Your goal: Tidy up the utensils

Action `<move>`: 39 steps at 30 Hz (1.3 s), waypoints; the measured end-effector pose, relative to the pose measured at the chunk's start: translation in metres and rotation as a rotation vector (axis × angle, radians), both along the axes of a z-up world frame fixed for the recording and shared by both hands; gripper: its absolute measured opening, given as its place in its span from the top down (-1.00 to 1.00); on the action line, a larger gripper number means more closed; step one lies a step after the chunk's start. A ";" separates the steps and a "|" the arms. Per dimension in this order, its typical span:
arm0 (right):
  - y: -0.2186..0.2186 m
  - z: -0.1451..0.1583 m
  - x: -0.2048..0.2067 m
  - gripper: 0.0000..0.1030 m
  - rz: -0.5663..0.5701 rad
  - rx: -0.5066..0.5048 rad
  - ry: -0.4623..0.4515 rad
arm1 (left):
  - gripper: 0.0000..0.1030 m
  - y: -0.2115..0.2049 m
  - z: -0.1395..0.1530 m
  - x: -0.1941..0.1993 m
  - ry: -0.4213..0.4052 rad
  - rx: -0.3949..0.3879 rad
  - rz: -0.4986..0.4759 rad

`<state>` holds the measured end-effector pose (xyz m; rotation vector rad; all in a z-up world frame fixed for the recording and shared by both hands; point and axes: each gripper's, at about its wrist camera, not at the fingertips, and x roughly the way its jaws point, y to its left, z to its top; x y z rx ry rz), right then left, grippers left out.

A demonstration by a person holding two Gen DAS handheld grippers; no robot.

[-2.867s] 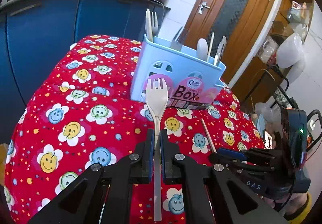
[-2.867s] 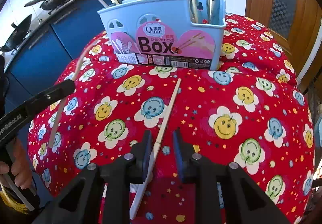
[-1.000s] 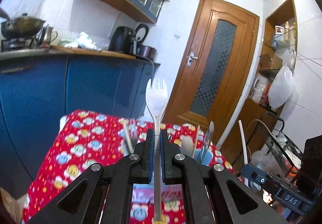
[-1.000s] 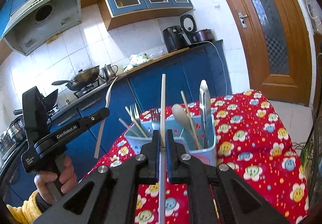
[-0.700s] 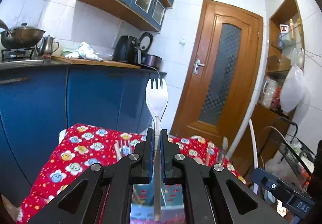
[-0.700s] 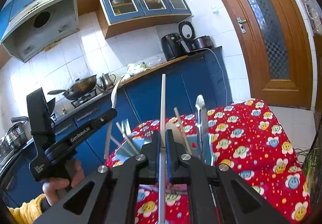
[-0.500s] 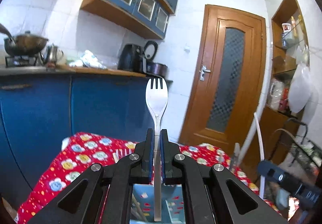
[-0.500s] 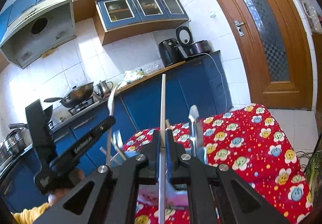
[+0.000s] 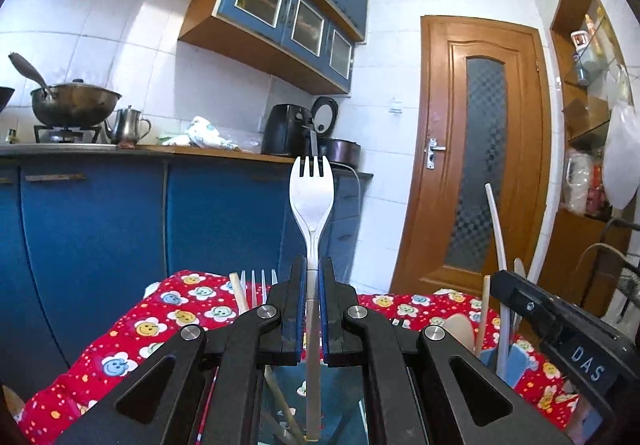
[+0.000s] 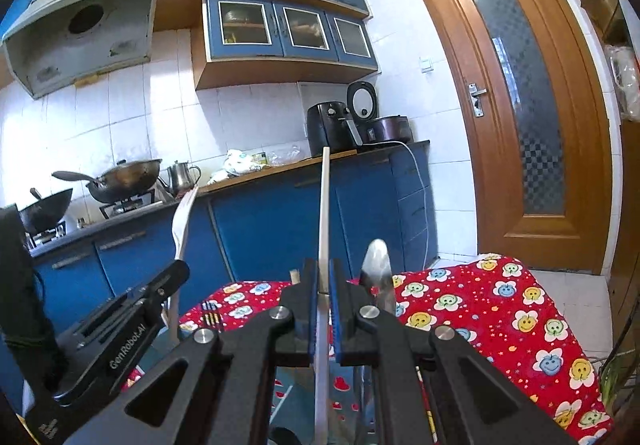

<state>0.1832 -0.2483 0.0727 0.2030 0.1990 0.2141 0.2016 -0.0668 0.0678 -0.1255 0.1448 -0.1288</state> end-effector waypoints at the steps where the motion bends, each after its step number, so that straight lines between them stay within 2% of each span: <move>1: 0.000 -0.003 0.001 0.86 0.004 -0.003 0.004 | 0.89 0.000 -0.002 0.000 0.002 0.004 0.000; 8: -0.001 -0.011 0.002 0.84 0.008 -0.011 0.057 | 0.88 -0.001 -0.007 0.001 0.045 0.024 -0.013; 10: 0.000 -0.012 0.003 0.82 0.012 -0.015 0.071 | 0.80 0.000 -0.007 0.000 0.054 0.021 -0.020; 12: 0.001 -0.012 0.001 0.77 0.014 -0.016 0.081 | 0.76 0.001 -0.007 -0.002 0.068 0.014 -0.027; 14: 0.000 -0.011 -0.001 0.57 0.012 -0.006 0.085 | 0.75 0.001 -0.006 -0.004 0.077 0.009 -0.030; 16: -0.003 -0.010 -0.003 0.48 0.020 0.019 0.085 | 0.75 0.004 -0.004 -0.007 0.082 0.002 -0.035; 22: -0.005 0.001 -0.018 0.46 0.009 0.020 0.065 | 0.75 0.009 0.008 -0.021 0.089 0.005 -0.051; 30: -0.005 0.014 -0.049 0.44 0.010 0.022 0.040 | 0.75 0.024 0.019 -0.041 0.143 -0.004 -0.078; 34: -0.003 0.020 -0.068 0.36 0.009 0.023 0.047 | 0.74 0.029 0.024 -0.058 0.136 0.015 -0.080; 36: -0.001 0.022 -0.078 0.34 0.014 0.028 0.048 | 0.70 0.032 0.025 -0.067 0.134 0.020 -0.086; 39: 0.000 0.022 -0.092 0.32 0.025 0.038 0.050 | 0.44 0.036 0.028 -0.079 0.136 0.021 -0.092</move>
